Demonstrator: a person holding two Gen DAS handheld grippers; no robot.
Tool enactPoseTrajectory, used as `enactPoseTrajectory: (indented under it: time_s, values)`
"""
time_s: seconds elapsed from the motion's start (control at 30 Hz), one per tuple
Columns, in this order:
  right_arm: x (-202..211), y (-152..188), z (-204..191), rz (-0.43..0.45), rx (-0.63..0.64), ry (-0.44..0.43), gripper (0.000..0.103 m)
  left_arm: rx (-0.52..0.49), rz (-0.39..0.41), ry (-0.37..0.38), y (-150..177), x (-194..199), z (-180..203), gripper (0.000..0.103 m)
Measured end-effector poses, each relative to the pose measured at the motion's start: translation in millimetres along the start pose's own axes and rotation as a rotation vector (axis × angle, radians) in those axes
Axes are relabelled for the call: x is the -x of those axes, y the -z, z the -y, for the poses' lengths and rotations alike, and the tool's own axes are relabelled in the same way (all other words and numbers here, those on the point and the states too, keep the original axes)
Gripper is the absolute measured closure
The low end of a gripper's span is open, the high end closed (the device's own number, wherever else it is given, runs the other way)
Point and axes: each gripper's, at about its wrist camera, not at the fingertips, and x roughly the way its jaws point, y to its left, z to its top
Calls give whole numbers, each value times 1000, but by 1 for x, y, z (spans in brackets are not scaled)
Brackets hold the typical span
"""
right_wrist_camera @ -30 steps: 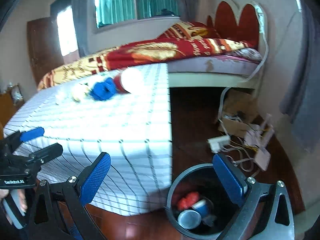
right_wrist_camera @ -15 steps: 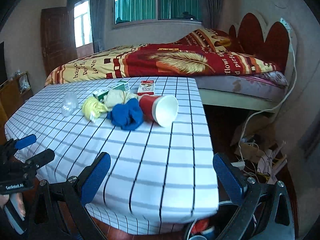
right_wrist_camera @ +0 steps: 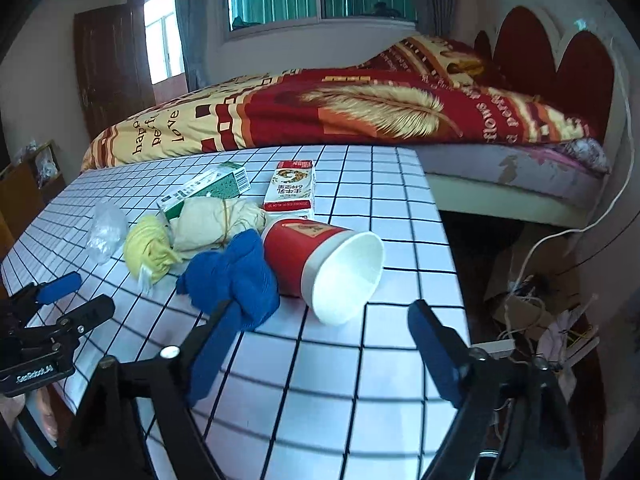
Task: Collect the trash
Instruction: 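Grasp the yellow cloth with the left tool while the right tool grasps the red-and-white cup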
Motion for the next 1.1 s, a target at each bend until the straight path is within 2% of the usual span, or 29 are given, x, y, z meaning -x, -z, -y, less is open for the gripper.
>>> enactPoseTrajectory:
  time_s: [0.17,0.23,0.3,0.4,0.47,0.63,0.73,1.1]
  values:
    - [-29,-10,3,-28,-31,-47,37,35,-31,19,-13,-26,-9,26]
    - [-37,-12,5,-40,-44,-66,49,38,-40,15,-17,-33,-10,28]
    - [-44,-12,6,-48,-51,-85,75,39,-54,17,-19,-41,-12,32]
    - [-49,-11,5,-51,-49,-85,91,50,-72,42,-20,-50,-15,41]
    - [-51,-9,4,-52,-43,-80,95,67,-81,76,-20,-51,-17,49]
    - [-43,-7,6,-25,-41,-66,99,36,-47,82,-20,-46,-13,63]
    - [-36,-6,6,-14,-28,-54,100,33,-29,115,-16,-38,-12,63]
    - [3,2,8,38,5,-23,100,-34,17,107,-4,-5,1,66]
